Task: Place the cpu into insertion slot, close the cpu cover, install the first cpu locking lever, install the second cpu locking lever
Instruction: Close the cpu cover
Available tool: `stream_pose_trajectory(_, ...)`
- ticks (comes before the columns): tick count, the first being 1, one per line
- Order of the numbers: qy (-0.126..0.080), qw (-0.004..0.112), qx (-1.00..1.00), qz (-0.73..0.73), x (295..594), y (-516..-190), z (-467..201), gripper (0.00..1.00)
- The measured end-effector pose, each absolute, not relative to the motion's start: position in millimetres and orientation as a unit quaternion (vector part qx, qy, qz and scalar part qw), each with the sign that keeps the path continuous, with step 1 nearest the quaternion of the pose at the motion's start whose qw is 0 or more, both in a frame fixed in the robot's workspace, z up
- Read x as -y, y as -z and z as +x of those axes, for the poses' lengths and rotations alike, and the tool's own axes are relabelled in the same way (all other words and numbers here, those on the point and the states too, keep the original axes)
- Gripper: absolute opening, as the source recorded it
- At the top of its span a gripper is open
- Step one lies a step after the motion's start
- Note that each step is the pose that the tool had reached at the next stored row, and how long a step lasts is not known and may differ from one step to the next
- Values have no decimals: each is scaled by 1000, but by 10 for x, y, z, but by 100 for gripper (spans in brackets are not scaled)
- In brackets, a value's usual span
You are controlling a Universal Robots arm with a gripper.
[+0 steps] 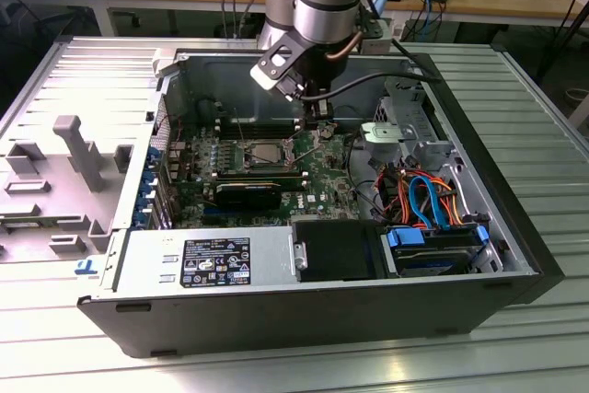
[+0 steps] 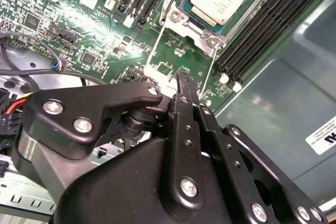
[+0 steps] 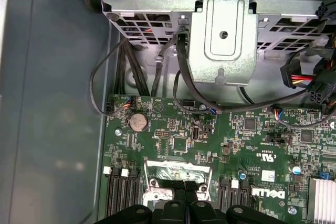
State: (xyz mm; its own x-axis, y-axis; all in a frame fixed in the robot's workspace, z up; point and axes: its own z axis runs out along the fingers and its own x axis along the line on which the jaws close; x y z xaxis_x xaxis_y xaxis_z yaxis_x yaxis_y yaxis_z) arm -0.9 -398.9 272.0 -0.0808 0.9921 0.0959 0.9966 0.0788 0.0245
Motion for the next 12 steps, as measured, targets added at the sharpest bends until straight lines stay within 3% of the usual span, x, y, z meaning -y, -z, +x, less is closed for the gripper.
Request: stream_pose_trajectory(12, 41, 27, 734, -677, 3989, -2706, 65, 11)
